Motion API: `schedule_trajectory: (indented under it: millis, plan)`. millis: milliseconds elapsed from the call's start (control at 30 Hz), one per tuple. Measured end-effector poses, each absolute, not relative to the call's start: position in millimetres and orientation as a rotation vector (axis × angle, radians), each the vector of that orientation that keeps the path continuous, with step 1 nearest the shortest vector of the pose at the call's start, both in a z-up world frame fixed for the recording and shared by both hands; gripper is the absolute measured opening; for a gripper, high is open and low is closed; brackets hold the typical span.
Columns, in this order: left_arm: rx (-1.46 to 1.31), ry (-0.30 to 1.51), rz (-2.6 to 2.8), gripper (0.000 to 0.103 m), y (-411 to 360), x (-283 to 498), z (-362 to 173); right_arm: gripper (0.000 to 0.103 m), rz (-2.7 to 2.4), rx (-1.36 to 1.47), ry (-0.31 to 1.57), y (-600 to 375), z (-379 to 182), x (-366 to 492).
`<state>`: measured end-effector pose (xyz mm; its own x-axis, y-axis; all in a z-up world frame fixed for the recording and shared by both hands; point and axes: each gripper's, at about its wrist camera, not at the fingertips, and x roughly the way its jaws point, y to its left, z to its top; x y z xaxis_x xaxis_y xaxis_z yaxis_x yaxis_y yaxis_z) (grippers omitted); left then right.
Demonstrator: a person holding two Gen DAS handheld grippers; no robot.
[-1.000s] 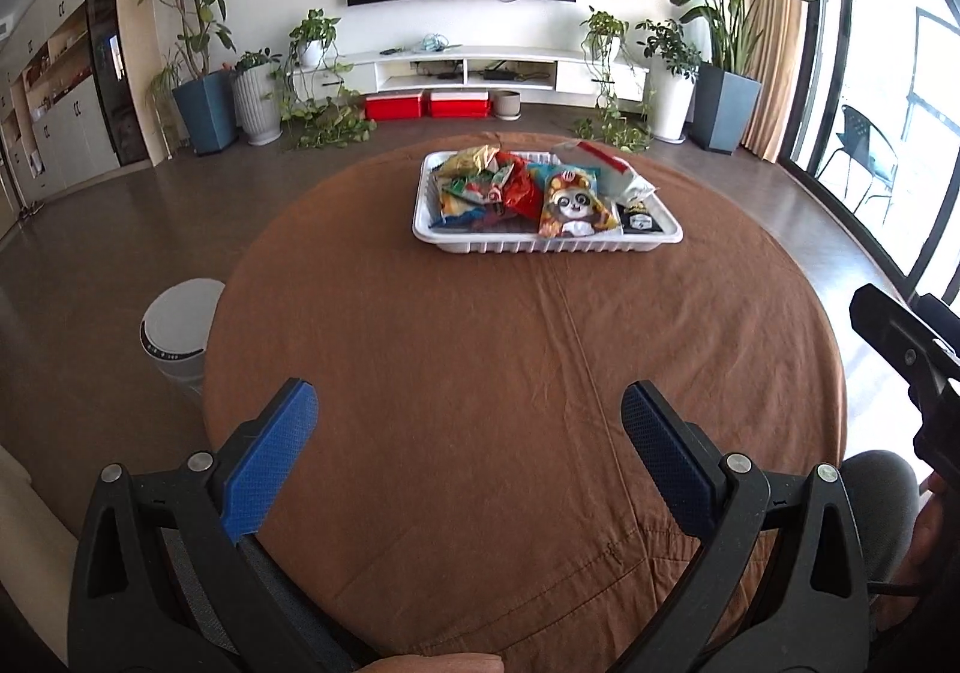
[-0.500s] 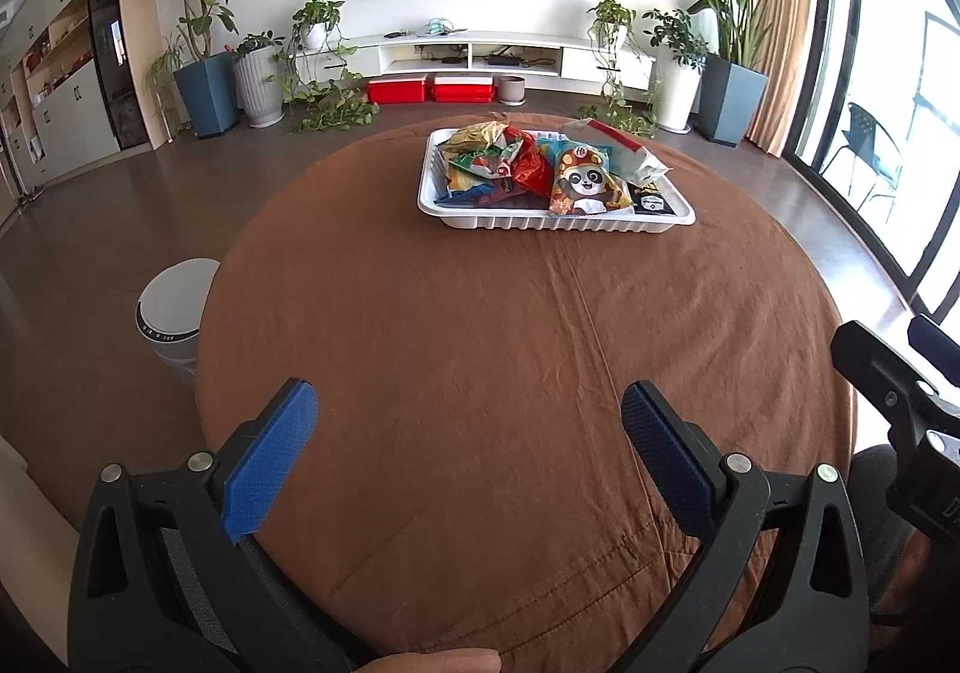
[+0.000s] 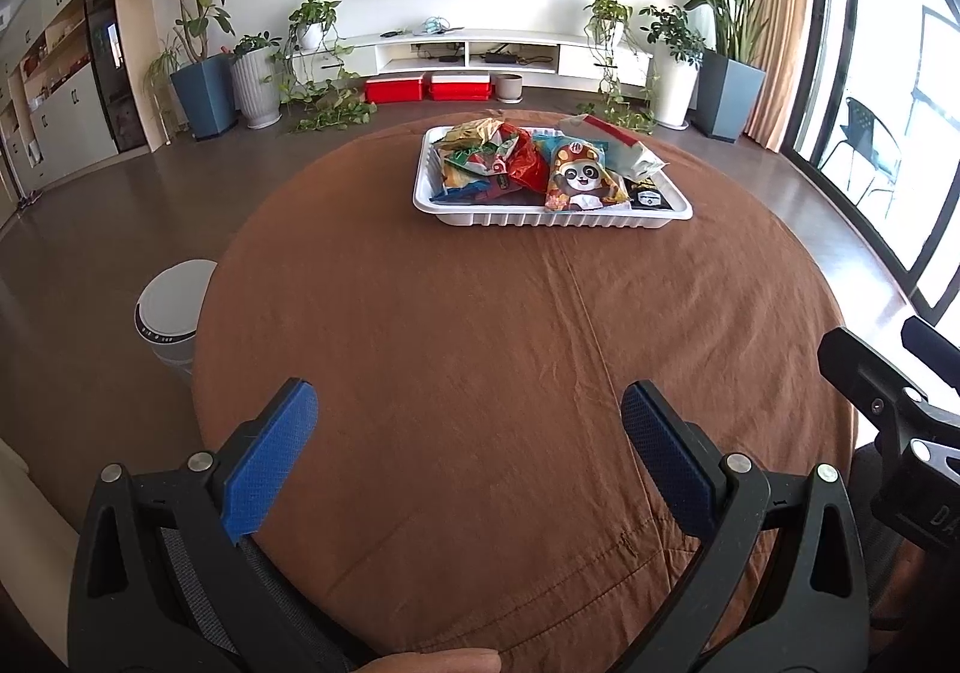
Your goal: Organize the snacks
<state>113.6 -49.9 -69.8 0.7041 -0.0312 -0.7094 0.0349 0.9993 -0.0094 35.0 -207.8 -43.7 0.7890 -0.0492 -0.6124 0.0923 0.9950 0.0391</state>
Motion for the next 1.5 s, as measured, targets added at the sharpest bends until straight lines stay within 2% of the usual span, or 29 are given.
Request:
schedule_trajectory:
  millis: [1500]
  plan:
    - [0.008, 0.773, -0.027, 0.103, -49.7, 114.2, -73.2, 0.103, -0.076, 0.073, 0.668, -208.6, -43.5, 35.2]
